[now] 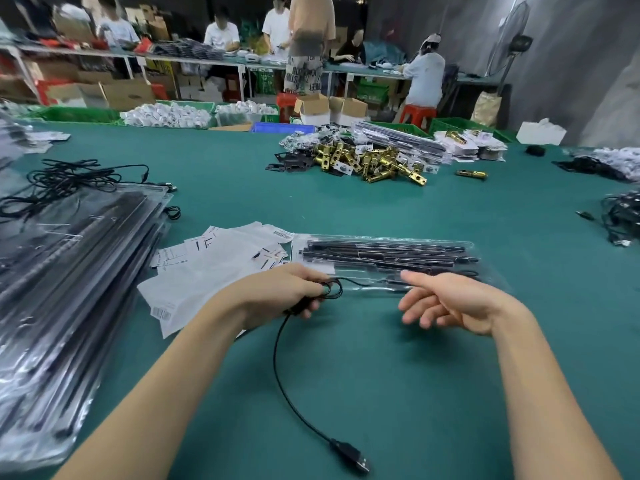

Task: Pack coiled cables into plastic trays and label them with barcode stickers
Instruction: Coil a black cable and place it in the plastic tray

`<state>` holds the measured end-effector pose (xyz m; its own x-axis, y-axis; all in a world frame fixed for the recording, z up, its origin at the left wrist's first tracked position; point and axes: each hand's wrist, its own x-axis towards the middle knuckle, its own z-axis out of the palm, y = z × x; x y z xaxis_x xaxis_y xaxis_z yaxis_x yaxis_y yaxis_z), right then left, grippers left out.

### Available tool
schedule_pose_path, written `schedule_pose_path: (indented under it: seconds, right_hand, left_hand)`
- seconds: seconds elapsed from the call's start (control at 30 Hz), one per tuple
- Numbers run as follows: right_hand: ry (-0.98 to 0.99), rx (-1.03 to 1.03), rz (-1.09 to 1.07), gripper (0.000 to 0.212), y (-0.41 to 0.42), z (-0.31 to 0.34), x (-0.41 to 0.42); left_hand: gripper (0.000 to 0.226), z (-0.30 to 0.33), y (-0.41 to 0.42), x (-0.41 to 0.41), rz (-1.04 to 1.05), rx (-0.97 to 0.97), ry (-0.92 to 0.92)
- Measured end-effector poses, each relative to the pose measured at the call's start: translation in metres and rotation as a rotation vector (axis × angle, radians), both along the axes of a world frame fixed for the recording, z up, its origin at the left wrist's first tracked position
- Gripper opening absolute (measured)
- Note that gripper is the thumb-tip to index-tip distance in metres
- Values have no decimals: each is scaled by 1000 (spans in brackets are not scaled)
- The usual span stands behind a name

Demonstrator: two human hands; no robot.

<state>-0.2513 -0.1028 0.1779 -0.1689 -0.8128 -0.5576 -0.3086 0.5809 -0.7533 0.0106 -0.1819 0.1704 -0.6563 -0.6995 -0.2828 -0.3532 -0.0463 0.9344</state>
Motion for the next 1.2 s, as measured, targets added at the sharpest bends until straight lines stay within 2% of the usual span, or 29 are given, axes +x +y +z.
schedule_pose_path:
  seconds: [0.07,0.13,0.2,0.33,0.4,0.47,0.57,0.67,0.73,0.8,0.93,1.0,1.07,1.2]
  right_hand:
    - [91,-15,237,58,1,13,16]
    - [98,-27,463,55,-1,19,44]
    - [73,-58,636,48,-6,15,74]
    - [-105,-126,758,24,-13,-6,109]
    - [-246,-112,738,17,-13,-13,107]
    - [-330,-72,684,19,-12,-15,94]
    - [-183,-136,506,14,-10,-15,67]
    - [-20,-351,284,17,-15,-16,50]
    - [11,-443,183,20,-19,-19,49]
    - [-55,-459,98,21,-23,-22,54]
    - [-393,-350,-54,18,-27,-26,58]
    - [-478,-310,-56,18,-27,-26,56]
    - [-461,-296,-41,17,-26,-26,56]
    - [-184,-324,35,18,-22,-25,60]
  left_hand:
    - [11,-1,0,-3,112,118,164]
    - [5,0,0,-8,233,224,329]
    - [12,-1,1,-14,301,283,434]
    - [12,-6,7,-21,383,288,504]
    - [11,-8,6,-19,390,226,480]
    - [8,-9,4,-14,381,132,439]
    - [4,-10,0,-7,358,25,384]
    - [11,-11,1,-5,286,-48,347]
    - [13,-13,3,-8,263,-105,343]
    - [16,-14,5,-10,243,-123,331]
    - [24,-14,5,-9,229,147,444]
    - [24,-12,5,-7,221,240,454]
    - [21,-11,3,-5,203,311,438]
    - [17,-14,2,-6,230,387,422]
